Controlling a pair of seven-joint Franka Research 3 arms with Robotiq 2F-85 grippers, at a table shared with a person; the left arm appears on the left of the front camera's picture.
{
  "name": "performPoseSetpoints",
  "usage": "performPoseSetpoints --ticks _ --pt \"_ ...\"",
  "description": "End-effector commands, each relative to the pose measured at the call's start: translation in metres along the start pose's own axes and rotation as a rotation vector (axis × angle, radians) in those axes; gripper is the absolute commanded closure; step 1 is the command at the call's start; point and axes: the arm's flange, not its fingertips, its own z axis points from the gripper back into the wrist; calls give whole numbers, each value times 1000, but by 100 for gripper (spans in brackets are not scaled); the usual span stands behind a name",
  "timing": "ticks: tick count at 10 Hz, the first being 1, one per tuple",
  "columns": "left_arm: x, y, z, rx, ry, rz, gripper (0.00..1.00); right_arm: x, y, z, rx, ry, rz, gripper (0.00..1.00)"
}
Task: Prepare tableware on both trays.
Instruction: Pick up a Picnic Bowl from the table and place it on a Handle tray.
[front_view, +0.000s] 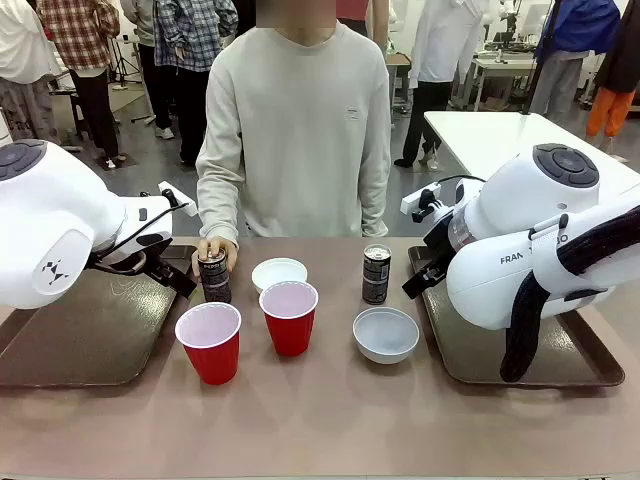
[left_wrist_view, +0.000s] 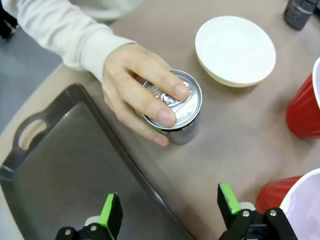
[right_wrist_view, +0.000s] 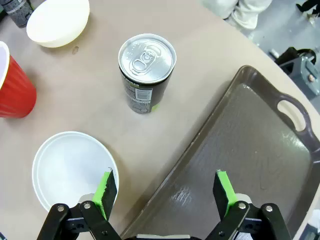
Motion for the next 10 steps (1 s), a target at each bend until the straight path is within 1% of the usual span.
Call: performPoseSetpoints --ticks 1,10 --pt "0 0 0 0 0 0 0 0 0 0 0 0 0 0" --pt "0 0 0 0 0 0 0 0 0 0 0 0 0 0"
